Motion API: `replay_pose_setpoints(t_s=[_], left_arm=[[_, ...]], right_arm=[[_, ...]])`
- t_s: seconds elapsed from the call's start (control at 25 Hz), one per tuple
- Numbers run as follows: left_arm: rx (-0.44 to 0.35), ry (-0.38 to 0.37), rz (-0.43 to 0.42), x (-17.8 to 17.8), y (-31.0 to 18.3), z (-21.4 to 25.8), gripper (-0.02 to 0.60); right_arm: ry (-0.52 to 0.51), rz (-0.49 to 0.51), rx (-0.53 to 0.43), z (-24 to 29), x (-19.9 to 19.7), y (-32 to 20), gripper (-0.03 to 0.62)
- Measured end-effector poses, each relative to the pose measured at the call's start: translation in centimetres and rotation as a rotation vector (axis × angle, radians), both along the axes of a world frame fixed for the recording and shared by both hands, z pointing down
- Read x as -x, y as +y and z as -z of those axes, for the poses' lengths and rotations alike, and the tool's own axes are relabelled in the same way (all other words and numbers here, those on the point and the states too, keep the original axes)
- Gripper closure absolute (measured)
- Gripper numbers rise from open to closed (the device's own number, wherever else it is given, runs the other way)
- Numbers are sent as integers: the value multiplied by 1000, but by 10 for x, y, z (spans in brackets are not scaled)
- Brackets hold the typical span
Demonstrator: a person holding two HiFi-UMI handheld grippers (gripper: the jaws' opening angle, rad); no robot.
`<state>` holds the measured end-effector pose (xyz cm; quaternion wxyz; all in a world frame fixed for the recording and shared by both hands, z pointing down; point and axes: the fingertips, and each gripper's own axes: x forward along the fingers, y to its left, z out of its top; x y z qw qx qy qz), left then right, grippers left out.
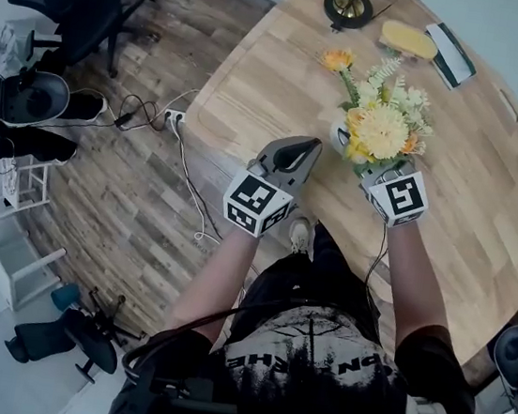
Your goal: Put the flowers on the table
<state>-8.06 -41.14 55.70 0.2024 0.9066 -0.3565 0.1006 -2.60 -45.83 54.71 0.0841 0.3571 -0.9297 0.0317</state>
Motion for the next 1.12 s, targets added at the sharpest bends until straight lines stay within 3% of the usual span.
replay_pose_setpoints(t_s=[1.12], left_arm=[[-24, 24, 10, -6, 15, 24, 568]], right_arm=[[0, -61, 65, -8, -16, 14, 312]])
